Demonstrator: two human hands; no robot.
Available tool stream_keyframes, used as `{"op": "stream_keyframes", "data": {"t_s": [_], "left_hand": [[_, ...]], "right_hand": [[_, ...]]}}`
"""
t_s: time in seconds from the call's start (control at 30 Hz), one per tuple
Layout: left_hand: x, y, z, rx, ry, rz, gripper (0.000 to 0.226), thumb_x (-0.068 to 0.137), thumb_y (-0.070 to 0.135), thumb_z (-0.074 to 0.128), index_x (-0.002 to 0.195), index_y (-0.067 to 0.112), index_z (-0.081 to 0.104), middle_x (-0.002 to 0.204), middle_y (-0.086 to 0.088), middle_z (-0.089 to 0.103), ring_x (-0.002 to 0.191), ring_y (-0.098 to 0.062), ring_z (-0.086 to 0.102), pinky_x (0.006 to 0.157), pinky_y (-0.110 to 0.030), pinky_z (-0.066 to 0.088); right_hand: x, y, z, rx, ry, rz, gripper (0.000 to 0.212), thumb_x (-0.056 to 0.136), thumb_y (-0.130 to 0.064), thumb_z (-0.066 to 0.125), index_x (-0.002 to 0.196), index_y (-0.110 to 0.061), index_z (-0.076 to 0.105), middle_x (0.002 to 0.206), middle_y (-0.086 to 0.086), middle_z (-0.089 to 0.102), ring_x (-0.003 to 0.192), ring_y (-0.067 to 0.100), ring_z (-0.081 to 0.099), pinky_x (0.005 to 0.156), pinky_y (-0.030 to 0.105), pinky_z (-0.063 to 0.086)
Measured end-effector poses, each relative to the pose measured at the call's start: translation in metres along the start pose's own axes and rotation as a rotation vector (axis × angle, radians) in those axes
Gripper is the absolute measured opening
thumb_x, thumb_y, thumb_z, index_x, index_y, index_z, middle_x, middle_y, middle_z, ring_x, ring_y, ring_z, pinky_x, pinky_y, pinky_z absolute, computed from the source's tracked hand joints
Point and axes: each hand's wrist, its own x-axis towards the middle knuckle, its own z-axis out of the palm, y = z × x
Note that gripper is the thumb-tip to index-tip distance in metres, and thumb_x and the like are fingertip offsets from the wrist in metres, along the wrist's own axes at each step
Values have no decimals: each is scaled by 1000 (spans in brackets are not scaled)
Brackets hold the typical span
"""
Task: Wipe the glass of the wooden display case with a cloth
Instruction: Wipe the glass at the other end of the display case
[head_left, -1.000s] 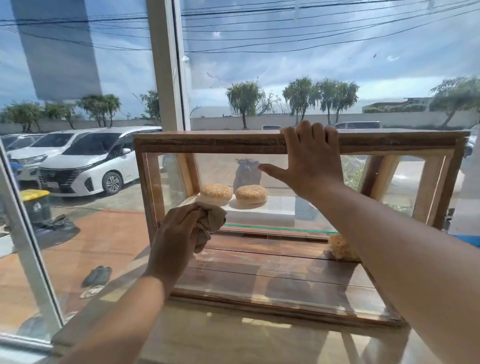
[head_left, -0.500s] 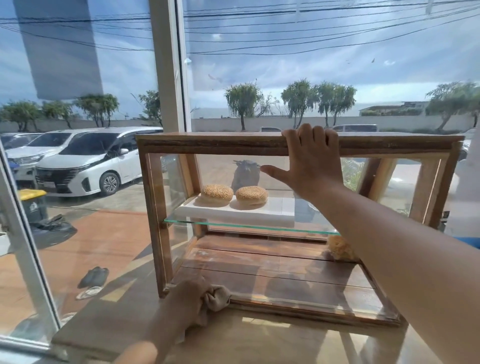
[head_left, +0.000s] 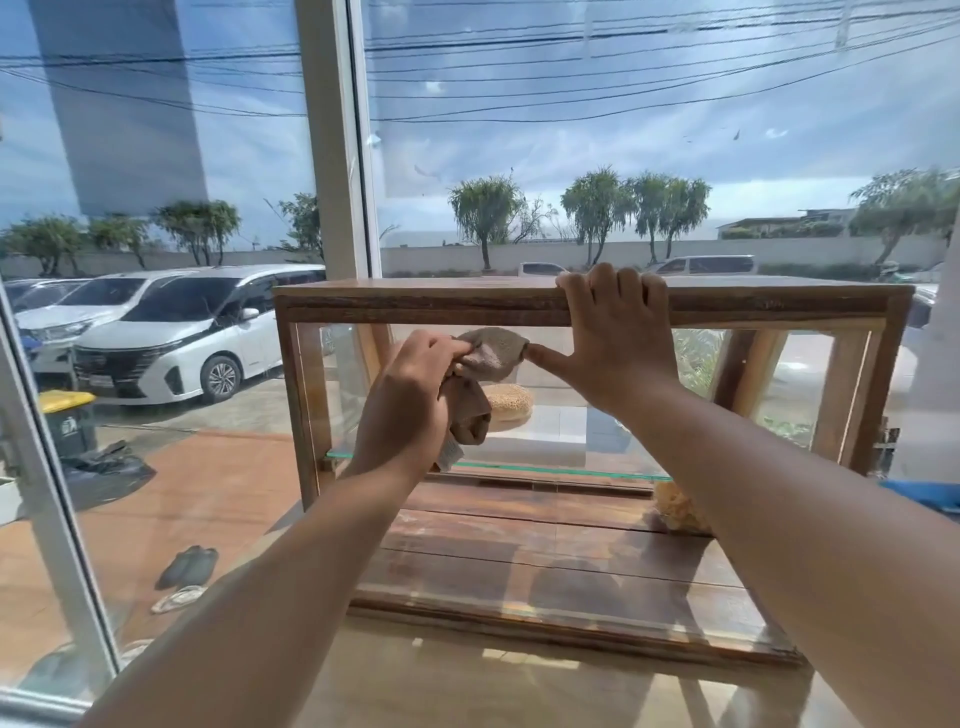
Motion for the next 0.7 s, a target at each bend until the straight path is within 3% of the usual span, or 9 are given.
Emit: {"op": "stream_keyframes", "data": {"t_s": [0.2, 0.37, 0.7], "left_hand": [[-5, 8, 28, 47, 48, -38, 25, 84, 2, 69, 109, 2, 66, 109, -10, 64, 93, -32, 53, 78, -39, 51], [-23, 0, 32, 81, -26, 105, 32, 86, 4, 60, 118, 2, 66, 118, -9, 65, 104, -32, 55, 86, -44, 52], [-102, -16, 46, 74, -251, 190, 51, 64, 19, 85, 112, 14, 67, 118, 3, 62, 107, -22, 56, 90, -34, 48]], "right_hand": [[2, 3, -6, 162, -35, 20, 63, 79, -58, 35, 127, -20, 47, 112, 5, 44, 110, 27, 37, 99, 40, 18], [2, 7, -5, 149, -56, -16, 62, 84, -61, 48, 131, -21, 43, 117, 5, 43, 114, 27, 36, 100, 40, 18], [1, 5, -2, 101, -10, -13, 63, 84, -66, 52, 125, -19, 45, 115, 8, 45, 107, 29, 40, 95, 42, 22]]}}
